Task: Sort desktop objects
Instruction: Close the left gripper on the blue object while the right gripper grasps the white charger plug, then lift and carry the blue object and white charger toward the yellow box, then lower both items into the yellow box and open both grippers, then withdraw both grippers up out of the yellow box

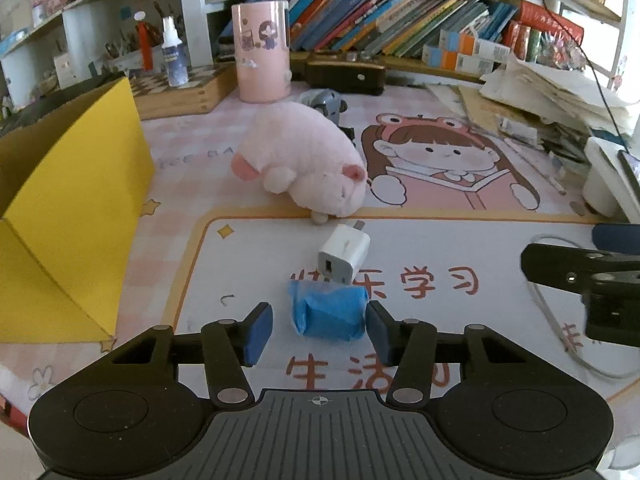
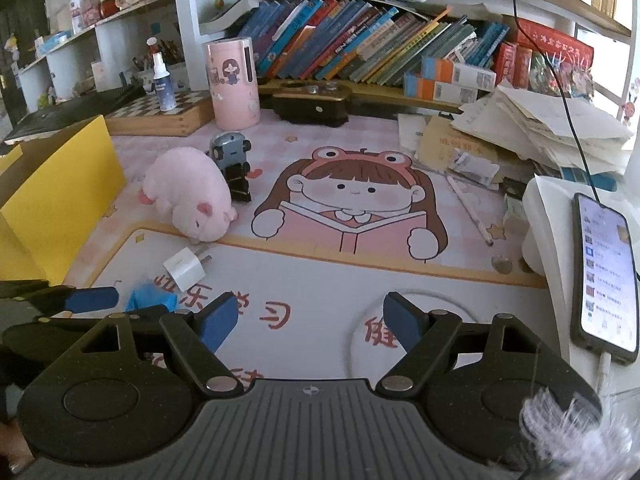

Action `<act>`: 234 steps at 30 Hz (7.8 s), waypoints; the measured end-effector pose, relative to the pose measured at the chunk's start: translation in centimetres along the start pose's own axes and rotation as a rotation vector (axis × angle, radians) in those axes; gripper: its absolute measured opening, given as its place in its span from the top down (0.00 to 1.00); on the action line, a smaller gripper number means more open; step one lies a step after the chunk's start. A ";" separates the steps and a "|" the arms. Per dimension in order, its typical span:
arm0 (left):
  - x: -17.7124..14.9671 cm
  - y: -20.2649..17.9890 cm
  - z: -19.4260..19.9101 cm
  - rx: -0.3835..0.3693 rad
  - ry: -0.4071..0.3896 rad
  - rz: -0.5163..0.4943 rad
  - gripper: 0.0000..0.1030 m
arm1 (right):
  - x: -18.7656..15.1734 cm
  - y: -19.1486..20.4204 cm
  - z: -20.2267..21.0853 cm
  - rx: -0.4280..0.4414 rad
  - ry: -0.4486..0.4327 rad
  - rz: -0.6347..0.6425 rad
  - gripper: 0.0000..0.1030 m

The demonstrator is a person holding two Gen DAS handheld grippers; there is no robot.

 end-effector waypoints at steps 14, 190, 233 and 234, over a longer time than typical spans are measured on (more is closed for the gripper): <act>0.4 0.6 0.1 -0.032 -0.012 0.026 0.61 | 1.0 1.2 -1.6 0.039 0.020 0.015 0.23; 4.5 26.8 11.6 0.153 -0.217 0.080 0.62 | 13.4 34.7 -1.8 0.389 -0.113 0.341 0.59; 3.3 26.4 10.9 0.163 -0.167 0.142 0.23 | 11.9 38.0 -4.7 0.448 -0.013 0.589 0.50; 3.3 26.4 11.2 0.165 -0.177 0.140 0.23 | 12.2 37.6 -4.2 0.438 -0.034 0.566 0.49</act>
Point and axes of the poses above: each gripper's, at about its wrist camera, not at the fingertips, and z roughly against the way its jaws point, y to its left, x to its top, the point moved 8 cm from there along -z, roughly the way its jaws point, and after that the axes turned 12 degrees about -x, right-handed, at the moved point
